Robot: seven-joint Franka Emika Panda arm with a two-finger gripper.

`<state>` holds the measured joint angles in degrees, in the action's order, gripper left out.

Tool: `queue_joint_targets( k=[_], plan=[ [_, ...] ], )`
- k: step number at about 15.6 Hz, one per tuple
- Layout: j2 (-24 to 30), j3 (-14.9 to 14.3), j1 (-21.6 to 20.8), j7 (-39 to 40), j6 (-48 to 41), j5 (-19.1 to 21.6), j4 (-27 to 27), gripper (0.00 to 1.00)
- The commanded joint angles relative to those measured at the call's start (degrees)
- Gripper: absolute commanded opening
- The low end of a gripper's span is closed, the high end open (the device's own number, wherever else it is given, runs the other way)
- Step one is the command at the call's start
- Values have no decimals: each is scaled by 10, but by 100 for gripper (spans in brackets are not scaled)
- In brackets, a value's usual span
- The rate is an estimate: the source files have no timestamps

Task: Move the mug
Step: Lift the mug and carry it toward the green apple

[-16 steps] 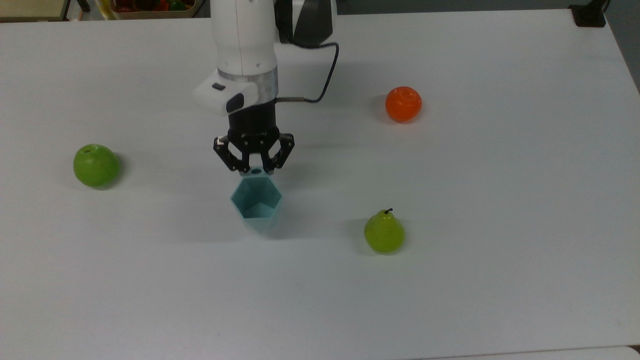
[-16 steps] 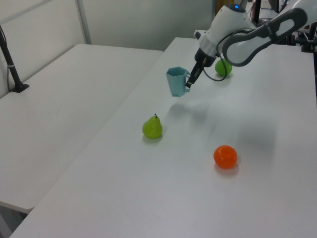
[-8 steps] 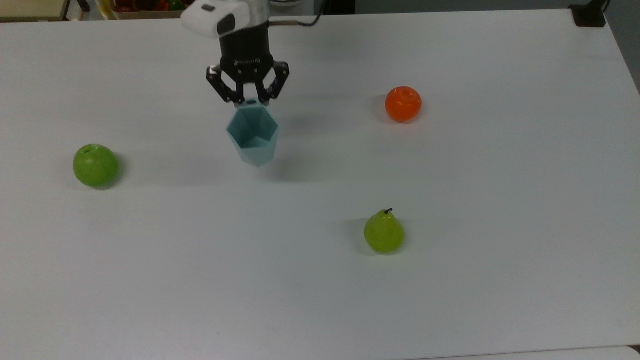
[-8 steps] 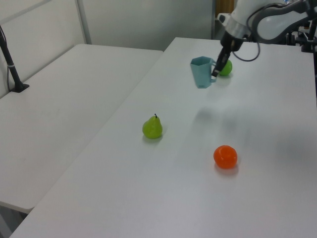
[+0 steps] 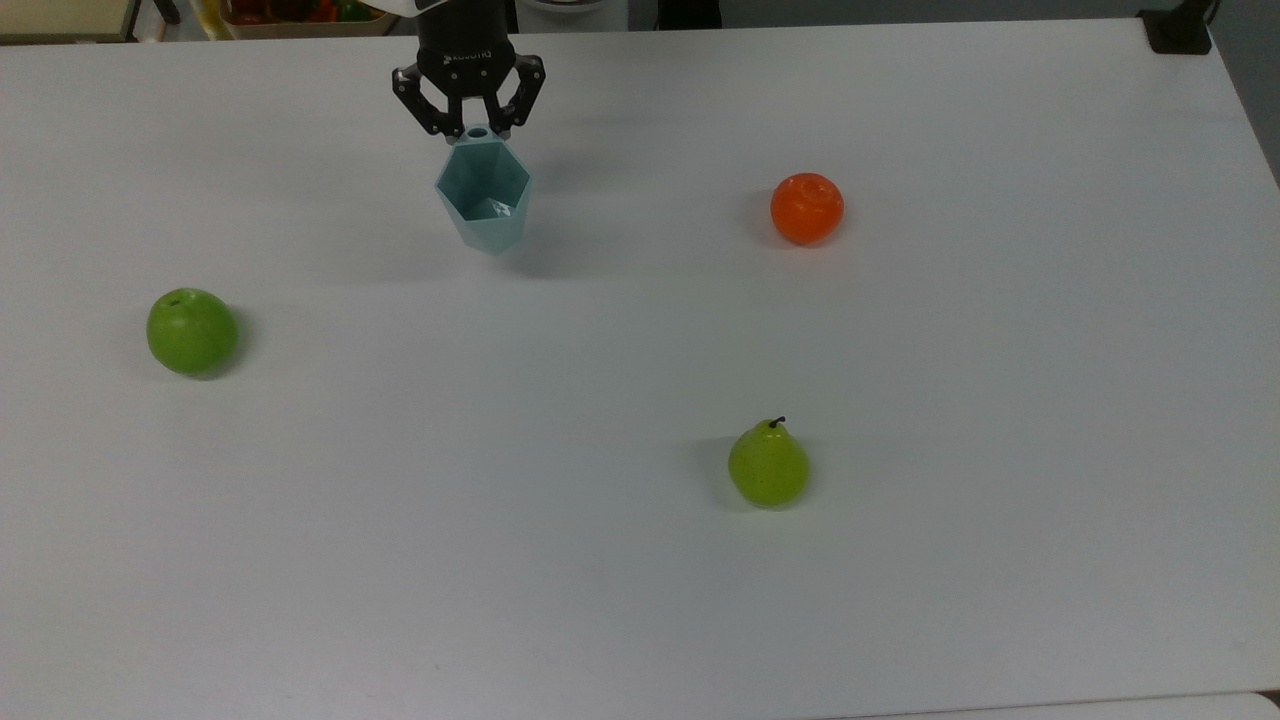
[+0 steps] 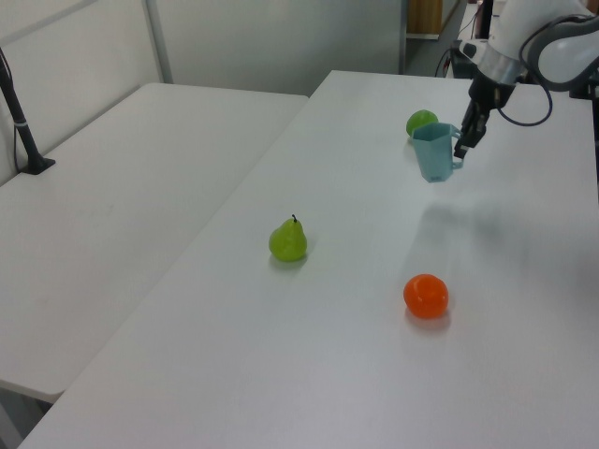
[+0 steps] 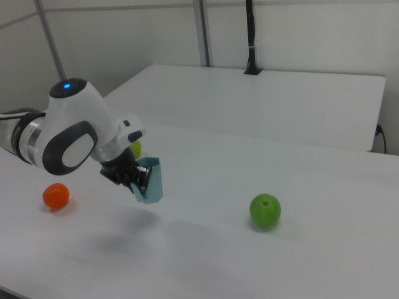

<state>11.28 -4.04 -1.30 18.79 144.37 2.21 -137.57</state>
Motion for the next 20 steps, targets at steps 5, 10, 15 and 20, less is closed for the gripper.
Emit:
queue_joint_targets(
  k=[5,10,15,20],
  plan=[
    [11,-7,9,20,125,10,-102,0],
    [-30,-8,12,20,191,11,-112,0],
    [-48,-8,11,20,192,12,-107,0],
    [-62,-8,6,20,174,11,-97,2]
  ],
)
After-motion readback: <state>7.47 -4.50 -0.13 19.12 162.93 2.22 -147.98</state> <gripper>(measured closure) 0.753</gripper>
